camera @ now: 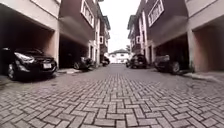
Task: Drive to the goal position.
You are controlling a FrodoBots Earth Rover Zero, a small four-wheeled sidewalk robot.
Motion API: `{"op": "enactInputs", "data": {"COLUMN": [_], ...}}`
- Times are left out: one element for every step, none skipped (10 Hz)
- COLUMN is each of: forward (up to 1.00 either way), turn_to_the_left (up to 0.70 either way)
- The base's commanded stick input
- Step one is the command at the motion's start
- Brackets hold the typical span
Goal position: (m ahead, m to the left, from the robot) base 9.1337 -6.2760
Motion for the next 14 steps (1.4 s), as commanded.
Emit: {"op": "enactInputs", "data": {"forward": [0.69,0.69,0.69,0.69,0.69,0.69,0.69,0.69,0.69,0.69,0.69,0.69,0.69,0.69], "turn_to_the_left": [0.03,0.03,0.03,0.03,0.03,0.03,0.03,0.03,0.03,0.03,0.03,0.03,0.03,0.03]}}
